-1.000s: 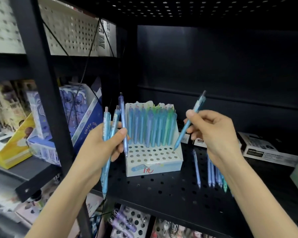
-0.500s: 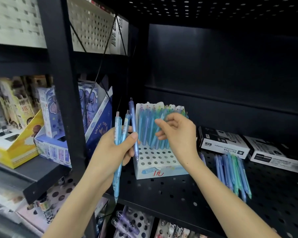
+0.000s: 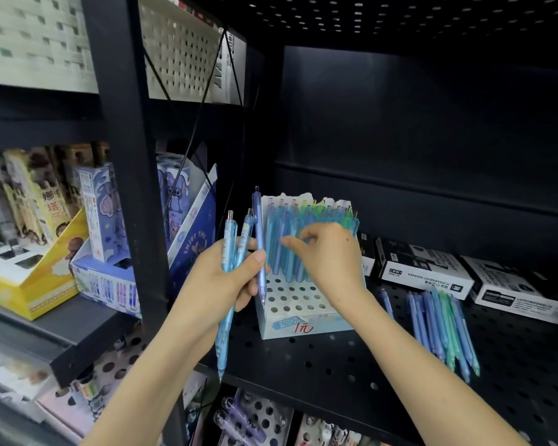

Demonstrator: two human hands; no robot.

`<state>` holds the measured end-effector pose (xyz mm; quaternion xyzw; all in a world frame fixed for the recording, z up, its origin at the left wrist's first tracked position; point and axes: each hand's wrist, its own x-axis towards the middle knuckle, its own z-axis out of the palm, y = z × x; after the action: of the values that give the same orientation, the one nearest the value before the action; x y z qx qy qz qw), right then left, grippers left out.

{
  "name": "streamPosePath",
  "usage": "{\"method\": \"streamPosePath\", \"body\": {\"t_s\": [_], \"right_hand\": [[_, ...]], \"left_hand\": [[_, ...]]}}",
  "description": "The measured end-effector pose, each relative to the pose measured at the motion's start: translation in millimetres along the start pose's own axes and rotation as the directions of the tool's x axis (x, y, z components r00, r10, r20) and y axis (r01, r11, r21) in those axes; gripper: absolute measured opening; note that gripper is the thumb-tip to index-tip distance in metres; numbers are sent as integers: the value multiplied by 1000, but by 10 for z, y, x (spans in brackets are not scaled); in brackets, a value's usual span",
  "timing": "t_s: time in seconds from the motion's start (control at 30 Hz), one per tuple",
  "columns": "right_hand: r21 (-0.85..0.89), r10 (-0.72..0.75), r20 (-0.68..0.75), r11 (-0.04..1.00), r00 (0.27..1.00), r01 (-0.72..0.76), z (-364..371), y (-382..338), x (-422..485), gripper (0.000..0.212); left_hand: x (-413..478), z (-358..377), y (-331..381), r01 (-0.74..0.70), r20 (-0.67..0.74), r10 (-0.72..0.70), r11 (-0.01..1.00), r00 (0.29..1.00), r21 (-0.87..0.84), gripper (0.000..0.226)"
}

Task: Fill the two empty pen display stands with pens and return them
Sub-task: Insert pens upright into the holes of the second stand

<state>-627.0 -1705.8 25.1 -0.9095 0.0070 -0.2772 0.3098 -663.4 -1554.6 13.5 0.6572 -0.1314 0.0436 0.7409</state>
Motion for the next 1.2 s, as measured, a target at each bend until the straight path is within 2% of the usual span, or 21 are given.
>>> {"method": "streamPosePath", "body": {"t_s": [0.13,0.17,0.23,0.3,0.4,0.57,0.67,0.77,0.87,0.97,1.2], "right_hand": [[203,-60,-178,974,982,97,-152,-141,-56,21],[291,-62,-175,950,983,112,-198,-205,-74,18],[456,-22,-57,889,998,46,-273,-322,-80,22],[526,13,55,849,998,-40,-326,-375,-69,26],[584,34,109,806,993,-92,-386,-369,-72,27],[591,54,137,797,989,-125,-563,-295,-12,23],[573,77,20,816,997,-74,-718,-226,77,22],[477,16,-51,879,999,10,-668,-176,108,19],[352,-68,-106,930,992,102,-498,-156,77,16],[309,-111,-116,941,987,142,-348,-150,36,11],[248,-168,-144,948,975,200,-170,-158,22,15]], "left_hand": [[-2,-31,-11,-8,23,7,1000,1000,27,4],[-8,-37,-13,-12,43,10,999,999,47,5],[-23,-37,-5,-30,104,22,996,994,81,6],[-41,-22,18,-52,166,34,994,985,101,5],[-76,9,45,-83,219,49,986,975,148,5],[-97,29,21,-83,147,57,981,987,178,8],[-59,-13,16,-13,29,10,997,1000,76,23],[1,-40,5,121,-45,-124,990,991,-67,32],[32,-33,-17,195,-42,-207,963,978,-186,32],[42,-27,-33,226,-31,-240,944,970,-241,29],[92,-72,-64,229,-20,-239,948,971,-223,26]]}}
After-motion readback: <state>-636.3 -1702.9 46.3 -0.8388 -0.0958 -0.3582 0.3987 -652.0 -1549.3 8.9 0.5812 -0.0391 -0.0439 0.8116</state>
